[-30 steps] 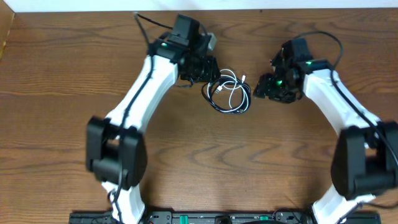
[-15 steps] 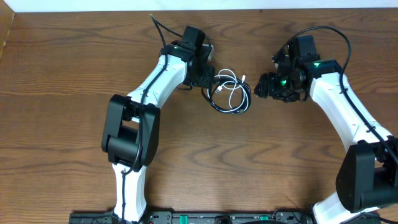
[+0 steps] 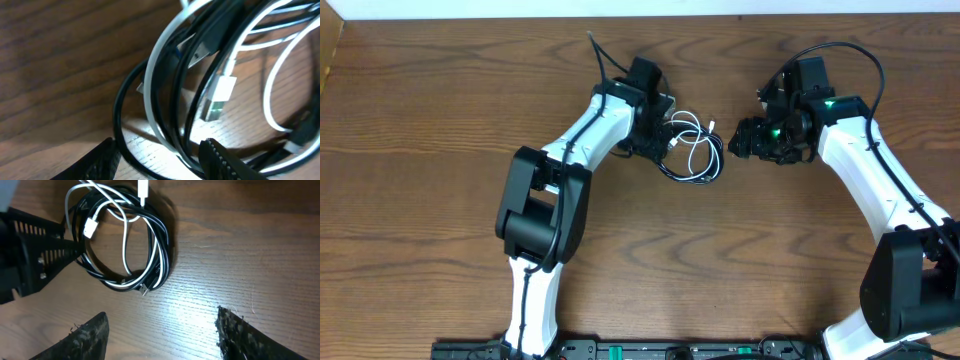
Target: Untangle cables
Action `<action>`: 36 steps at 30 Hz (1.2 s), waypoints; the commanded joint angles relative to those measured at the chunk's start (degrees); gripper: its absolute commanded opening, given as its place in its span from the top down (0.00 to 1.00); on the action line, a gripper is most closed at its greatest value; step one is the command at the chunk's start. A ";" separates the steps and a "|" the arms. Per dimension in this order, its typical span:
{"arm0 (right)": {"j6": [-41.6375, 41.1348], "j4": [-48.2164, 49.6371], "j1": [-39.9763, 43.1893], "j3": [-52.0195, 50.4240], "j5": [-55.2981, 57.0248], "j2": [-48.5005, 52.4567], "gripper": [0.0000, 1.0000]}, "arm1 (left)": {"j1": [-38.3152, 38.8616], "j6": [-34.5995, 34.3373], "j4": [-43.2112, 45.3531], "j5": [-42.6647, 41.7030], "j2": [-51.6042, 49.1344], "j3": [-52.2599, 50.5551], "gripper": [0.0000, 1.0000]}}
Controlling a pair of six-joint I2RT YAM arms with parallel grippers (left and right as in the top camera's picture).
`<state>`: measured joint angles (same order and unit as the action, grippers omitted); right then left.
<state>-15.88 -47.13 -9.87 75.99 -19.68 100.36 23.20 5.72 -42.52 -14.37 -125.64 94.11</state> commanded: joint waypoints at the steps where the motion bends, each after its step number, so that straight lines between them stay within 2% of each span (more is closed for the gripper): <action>1: 0.76 -0.22 0.02 -0.02 -0.17 -0.33 0.34 | -0.24 -3.85 0.57 7.50 -1.84 -1.01 0.46; 6: 0.76 -0.24 0.00 -0.02 -0.17 -0.35 0.34 | -0.28 -7.78 1.95 9.03 -2.64 -1.01 0.47; 8: 0.74 -0.15 -0.31 -0.02 -0.17 -0.35 0.34 | -0.24 -8.61 2.34 9.03 -2.64 -1.01 0.53; 13: 0.74 1.79 -1.68 -0.02 -0.20 -0.33 0.35 | -0.24 -11.87 2.27 6.19 -2.64 -1.01 0.92; 20: 0.17 6.34 -3.10 -0.02 -0.42 -0.35 0.35 | -0.31 -11.34 0.07 -3.06 1.18 -0.98 0.93; 30: 0.07 8.02 -3.34 -0.02 -2.23 -0.28 0.38 | -0.28 -12.26 -4.22 -10.16 17.42 -0.98 0.93; 36: 0.07 9.22 -3.85 -0.02 -3.04 -0.22 0.42 | -0.28 -12.26 -7.32 -13.16 20.37 -0.98 0.93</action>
<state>-15.88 -38.44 -13.13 75.99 -21.43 100.36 23.14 -6.04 -48.97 -23.99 -104.47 92.66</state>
